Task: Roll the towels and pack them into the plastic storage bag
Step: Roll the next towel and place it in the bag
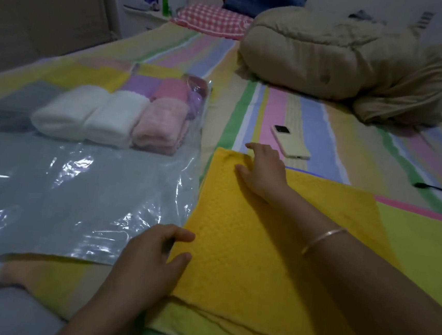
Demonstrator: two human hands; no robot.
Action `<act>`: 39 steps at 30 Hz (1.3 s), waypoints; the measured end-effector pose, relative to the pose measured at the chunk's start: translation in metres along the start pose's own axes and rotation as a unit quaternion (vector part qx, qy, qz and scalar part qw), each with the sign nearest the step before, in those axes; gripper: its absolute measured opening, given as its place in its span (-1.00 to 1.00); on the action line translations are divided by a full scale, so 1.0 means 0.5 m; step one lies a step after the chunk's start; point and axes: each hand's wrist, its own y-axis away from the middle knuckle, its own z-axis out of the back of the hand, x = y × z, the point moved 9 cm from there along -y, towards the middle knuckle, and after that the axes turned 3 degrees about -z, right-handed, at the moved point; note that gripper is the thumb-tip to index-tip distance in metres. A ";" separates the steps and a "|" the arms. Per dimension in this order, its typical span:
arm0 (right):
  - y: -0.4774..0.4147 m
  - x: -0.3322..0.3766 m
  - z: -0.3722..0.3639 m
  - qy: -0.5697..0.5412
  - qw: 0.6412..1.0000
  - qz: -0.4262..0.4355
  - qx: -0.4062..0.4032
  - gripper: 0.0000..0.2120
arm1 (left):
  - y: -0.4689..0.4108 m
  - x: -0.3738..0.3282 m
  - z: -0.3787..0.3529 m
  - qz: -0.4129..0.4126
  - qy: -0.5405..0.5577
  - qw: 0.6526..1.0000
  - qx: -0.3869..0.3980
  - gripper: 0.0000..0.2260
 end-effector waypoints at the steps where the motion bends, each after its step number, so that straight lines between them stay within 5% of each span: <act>1: 0.029 -0.012 0.016 0.014 1.000 0.016 -0.006 -0.45 | 0.006 -0.016 0.004 -0.021 -0.062 0.998 -0.008 -0.79; 6: 0.213 -0.196 0.111 0.027 0.999 -0.035 -0.020 -0.49 | 0.036 -0.101 -0.013 -0.132 -0.374 0.913 -0.093 -0.63; 8: 0.298 -0.286 0.151 0.009 0.995 -0.093 -0.018 -0.52 | 0.052 -0.161 -0.053 -0.228 -0.332 0.908 -0.115 -0.66; 10: 0.382 -0.348 0.184 -0.007 0.990 -0.141 -0.017 -0.53 | 0.079 -0.222 -0.123 -0.326 -0.232 0.915 -0.050 -0.75; 13: 0.484 -0.379 0.220 -0.019 0.985 -0.169 -0.030 -0.57 | 0.130 -0.267 -0.234 -0.432 -0.230 0.869 0.066 -0.76; 18: 0.574 -0.342 0.265 -0.043 0.982 -0.177 -0.051 -0.67 | 0.157 -0.257 -0.263 -0.482 -0.266 0.829 0.098 -0.83; 22: 0.599 -0.342 0.237 -0.092 0.968 -0.232 0.030 -0.65 | 0.179 -0.262 -0.261 -0.533 -0.277 0.797 0.068 -0.90; 27: 0.612 -0.360 0.209 -0.363 0.879 -0.289 0.110 -0.60 | 0.202 -0.274 -0.266 -0.533 -0.300 0.787 0.085 -0.88; 33: 0.558 -0.348 0.214 -0.356 0.889 -0.233 0.171 -0.58 | 0.167 -0.284 -0.297 -0.456 -0.309 0.830 0.090 -0.68; 39: 0.377 -0.406 0.207 -0.411 0.863 -0.283 0.077 -0.71 | 0.166 -0.377 -0.411 -0.422 -0.247 0.868 0.087 -0.55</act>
